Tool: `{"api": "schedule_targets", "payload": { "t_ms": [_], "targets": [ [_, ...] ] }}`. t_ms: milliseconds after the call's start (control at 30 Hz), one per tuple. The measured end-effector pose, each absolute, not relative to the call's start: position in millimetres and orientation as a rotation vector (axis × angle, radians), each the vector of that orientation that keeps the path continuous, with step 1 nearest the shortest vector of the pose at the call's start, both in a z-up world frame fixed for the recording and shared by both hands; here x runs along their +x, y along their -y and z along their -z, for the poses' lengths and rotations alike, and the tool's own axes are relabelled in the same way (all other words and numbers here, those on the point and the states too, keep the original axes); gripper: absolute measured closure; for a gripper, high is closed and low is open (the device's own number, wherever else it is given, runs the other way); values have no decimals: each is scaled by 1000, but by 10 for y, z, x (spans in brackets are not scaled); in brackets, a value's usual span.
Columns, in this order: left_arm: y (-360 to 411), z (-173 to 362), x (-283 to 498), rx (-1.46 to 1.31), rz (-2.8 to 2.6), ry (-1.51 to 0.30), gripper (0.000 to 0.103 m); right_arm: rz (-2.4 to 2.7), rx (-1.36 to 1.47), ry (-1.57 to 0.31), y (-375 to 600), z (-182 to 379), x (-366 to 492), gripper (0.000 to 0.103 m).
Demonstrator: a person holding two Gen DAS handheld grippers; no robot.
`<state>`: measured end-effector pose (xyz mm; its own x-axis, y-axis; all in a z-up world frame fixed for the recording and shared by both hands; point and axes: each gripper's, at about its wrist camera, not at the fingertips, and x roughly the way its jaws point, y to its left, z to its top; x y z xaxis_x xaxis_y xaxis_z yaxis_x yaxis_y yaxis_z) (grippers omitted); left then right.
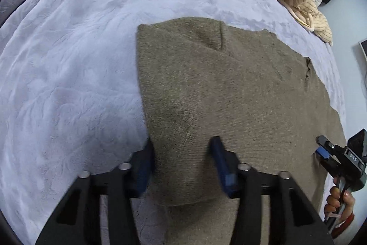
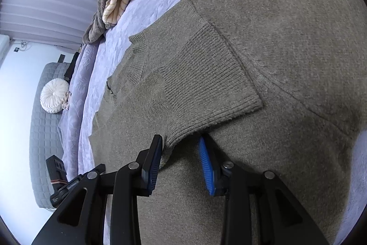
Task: Fold small clothes
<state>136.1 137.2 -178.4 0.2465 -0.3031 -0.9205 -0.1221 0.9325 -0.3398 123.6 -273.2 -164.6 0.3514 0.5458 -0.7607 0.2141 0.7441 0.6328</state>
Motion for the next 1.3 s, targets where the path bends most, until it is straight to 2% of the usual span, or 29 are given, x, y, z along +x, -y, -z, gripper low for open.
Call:
{"api": "schedule_targets", "payload": {
  "t_ms": [33, 67, 100, 133, 300, 433, 700, 900, 1033, 1133, 1300],
  "targets": [
    [-1361, 1748, 1360, -390, 140, -1316, 85, -236, 756, -1224, 2738, 1661, 1248, 67],
    [-1355, 1713, 1366, -394, 151, -1308, 85, -228, 770, -1228, 2740, 1675, 1263, 67],
    [-1359, 1656, 1359, -383, 150, -1293, 85, -219, 777, -1234, 2726, 1671, 1288, 71],
    [-1378, 1601, 1346, -375, 152, -1274, 85, -216, 772, -1235, 2703, 1644, 1317, 97],
    [-1655, 1696, 1295, -381, 112, -1270, 90, -242, 686, -1167, 2588, 1395, 1286, 97],
    [-1723, 1811, 1253, -406, 94, -1258, 90, -183, 781, -1238, 2768, 1760, 1117, 97],
    [-1716, 1628, 1069, -354, 19, -1235, 90, -202, 701, -1273, 2729, 1651, 996, 92],
    [-1691, 1541, 931, -288, -84, -1253, 90, -205, 721, -1273, 2701, 1600, 937, 73],
    [-1623, 1497, 820, -250, -107, -1241, 88, -209, 704, -1275, 2645, 1560, 914, 68],
    [-1552, 1438, 743, -227, -145, -1224, 0, -212, 704, -1280, 2625, 1537, 893, 67],
    [-1405, 1302, 701, -172, -150, -1186, 0, -220, 687, -1278, 2634, 1489, 827, 64]
  ]
}}
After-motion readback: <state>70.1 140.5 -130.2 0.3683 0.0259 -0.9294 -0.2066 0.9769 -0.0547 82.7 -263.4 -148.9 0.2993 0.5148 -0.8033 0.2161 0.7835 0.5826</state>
